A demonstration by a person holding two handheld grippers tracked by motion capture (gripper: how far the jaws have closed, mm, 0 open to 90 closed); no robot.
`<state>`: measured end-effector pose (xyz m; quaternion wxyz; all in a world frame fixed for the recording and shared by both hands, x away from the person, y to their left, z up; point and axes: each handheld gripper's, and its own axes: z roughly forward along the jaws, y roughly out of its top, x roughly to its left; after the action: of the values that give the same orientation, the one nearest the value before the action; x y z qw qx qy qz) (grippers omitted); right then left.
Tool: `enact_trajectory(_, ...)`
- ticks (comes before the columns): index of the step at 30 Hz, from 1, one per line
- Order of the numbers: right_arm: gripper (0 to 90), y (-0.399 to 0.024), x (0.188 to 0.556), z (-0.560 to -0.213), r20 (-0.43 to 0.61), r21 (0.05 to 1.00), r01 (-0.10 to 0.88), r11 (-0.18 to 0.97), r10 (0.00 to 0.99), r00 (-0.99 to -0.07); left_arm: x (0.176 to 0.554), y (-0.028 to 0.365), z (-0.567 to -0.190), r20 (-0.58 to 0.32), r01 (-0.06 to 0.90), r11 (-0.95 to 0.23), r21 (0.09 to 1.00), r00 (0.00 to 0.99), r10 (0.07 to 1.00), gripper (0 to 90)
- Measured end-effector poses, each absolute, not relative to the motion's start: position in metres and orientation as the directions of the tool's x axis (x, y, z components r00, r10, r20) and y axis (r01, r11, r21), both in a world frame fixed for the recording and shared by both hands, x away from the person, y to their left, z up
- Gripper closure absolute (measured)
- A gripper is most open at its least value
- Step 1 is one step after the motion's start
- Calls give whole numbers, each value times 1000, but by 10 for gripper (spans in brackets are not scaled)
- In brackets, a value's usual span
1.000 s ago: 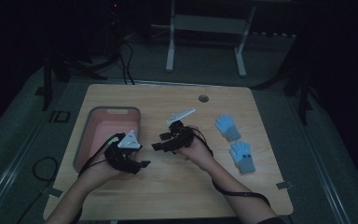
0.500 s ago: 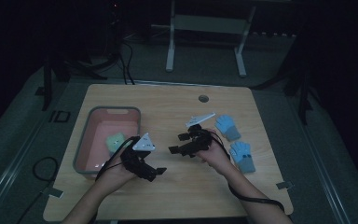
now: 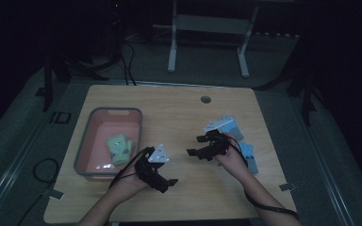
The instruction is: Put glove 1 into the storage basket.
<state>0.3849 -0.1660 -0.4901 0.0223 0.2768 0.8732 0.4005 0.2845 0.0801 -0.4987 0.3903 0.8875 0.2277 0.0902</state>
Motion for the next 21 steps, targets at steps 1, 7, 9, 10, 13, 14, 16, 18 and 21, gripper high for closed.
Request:
enact_trajectory(1,231,-169,386,-492,182,703,475,529,512,-839,284,79,-502,-19,331,-595,732,883,468,15)
enact_trajectory(7,180,-190,385,-501,191,700,506,504,550,-813,281,71,-519,-24,323,-588,742,889,457,15)
enact_trajectory(9,128,-196,383,-502,175,709,508,488,576,-798,280,68,-525,-28,324,-583,745,889,458,15)
enact_trajectory(10,132,-200,382,-502,171,718,504,480,580,-796,279,66,-527,-25,321,-585,745,890,456,16)
enact_trajectory(13,123,-212,380,-503,160,718,503,481,589,-792,278,62,-534,-16,313,-587,746,891,454,15)
enact_trajectory(14,124,-215,379,-503,162,717,500,486,582,-797,277,61,-537,-5,307,-590,746,890,457,15)
enact_trajectory(16,151,-222,377,-504,153,717,497,489,585,-797,277,60,-541,-13,310,-579,754,889,459,15)
enact_trajectory(18,194,-229,375,-505,143,713,498,493,594,-792,277,60,-545,-14,312,-567,762,884,468,15)
enact_trajectory(21,227,-240,373,-506,120,712,495,499,608,-785,274,60,-549,11,304,-565,767,874,485,15)
